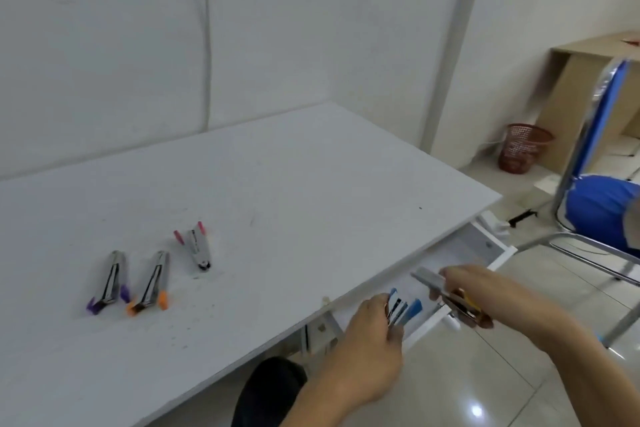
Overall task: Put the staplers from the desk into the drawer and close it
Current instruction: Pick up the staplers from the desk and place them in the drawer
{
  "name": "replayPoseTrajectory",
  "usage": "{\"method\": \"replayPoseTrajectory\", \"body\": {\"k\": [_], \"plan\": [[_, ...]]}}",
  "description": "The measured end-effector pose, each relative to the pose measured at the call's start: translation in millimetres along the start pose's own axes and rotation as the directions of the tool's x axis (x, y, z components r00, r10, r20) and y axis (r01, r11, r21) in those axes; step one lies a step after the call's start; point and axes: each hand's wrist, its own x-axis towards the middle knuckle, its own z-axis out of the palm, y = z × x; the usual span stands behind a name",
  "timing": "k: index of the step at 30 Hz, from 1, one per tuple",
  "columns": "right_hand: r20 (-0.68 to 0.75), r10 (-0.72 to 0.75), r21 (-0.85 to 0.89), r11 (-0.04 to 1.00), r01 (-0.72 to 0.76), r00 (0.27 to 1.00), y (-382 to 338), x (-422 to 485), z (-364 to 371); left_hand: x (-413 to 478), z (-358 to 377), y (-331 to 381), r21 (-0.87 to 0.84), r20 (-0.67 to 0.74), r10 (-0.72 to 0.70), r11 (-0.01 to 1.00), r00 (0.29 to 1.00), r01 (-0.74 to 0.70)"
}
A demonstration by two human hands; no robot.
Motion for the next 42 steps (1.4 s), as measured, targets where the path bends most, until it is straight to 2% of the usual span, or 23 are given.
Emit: {"method": "replayPoseTrajectory", "body": {"k": [2,5,8,12,14,16,20,27,31,34,37,42], "plan": [[-0.025,-0.005,-0.191,0.982,0.0,1.0,5.2,-2.3,-4.3,11.0,18.8,-5.2,0.112,-0.043,0.005,0.994,0.999,0.0],[-0.102,-0.006,-0.407,0.913,-0.036,0.995,5.4,14.9,-2.1,32.0,33.3,-4.7,0.13,-0.083,-0.117,0.983,0.99,0.127],[-0.128,-0.069,-0.56,0.828,-0.015,0.989,-0.5,36.2,11.0,51.2,29.9,-1.1,-0.087,-0.047,-0.3,0.951,0.953,0.295],[-0.106,-0.259,-0.769,0.634,0.086,0.96,4.8,63.0,39.4,67.1,25.0,-1.0,-0.383,-0.014,-0.49,0.807,0.871,0.448],[-0.137,-0.297,-0.812,0.58,0.065,0.945,9.1,75.2,51.7,68.6,25.2,3.4,-0.49,-0.015,-0.554,0.73,0.832,0.476],[-0.193,-0.297,-0.812,0.583,0.017,0.935,11.8,85.5,59.5,67.6,28.7,5.5,-0.554,-0.018,-0.571,0.689,0.821,0.467],[-0.2,-0.228,-0.747,0.665,0.002,0.953,16.7,94.8,67.2,60.2,35.0,10.0,-0.572,-0.057,-0.547,0.703,0.835,0.422],[-0.162,-0.164,-0.616,0.787,0.03,0.973,22.6,80.2,49.7,43.1,29.4,0.3,-0.46,-0.096,-0.391,0.833,0.915,0.308],[-0.138,-0.173,-0.57,0.819,0.064,0.975,12.6,56.1,33.1,21.9,18.2,1.4,-0.287,0.035,-0.246,0.926,0.969,0.245],[-0.148,-0.22,-0.473,0.872,0.126,0.964,-1.7,40.2,30.4,3.8,6.0,2.7,-0.094,0.085,-0.109,0.989,0.99,0.117],[-0.123,-0.28,-0.362,0.906,0.22,0.952,-20.0,28.7,38.0,-14.4,-12.1,6.0,-0.069,0.02,0.002,0.998,1.0,0.0],[-0.113,-0.392,-0.284,0.893,0.348,0.913,-54.2,18.1,69.5,-45.5,-57.3,-4.6,-0.141,-0.276,0.052,0.985,0.96,-0.094]]}}
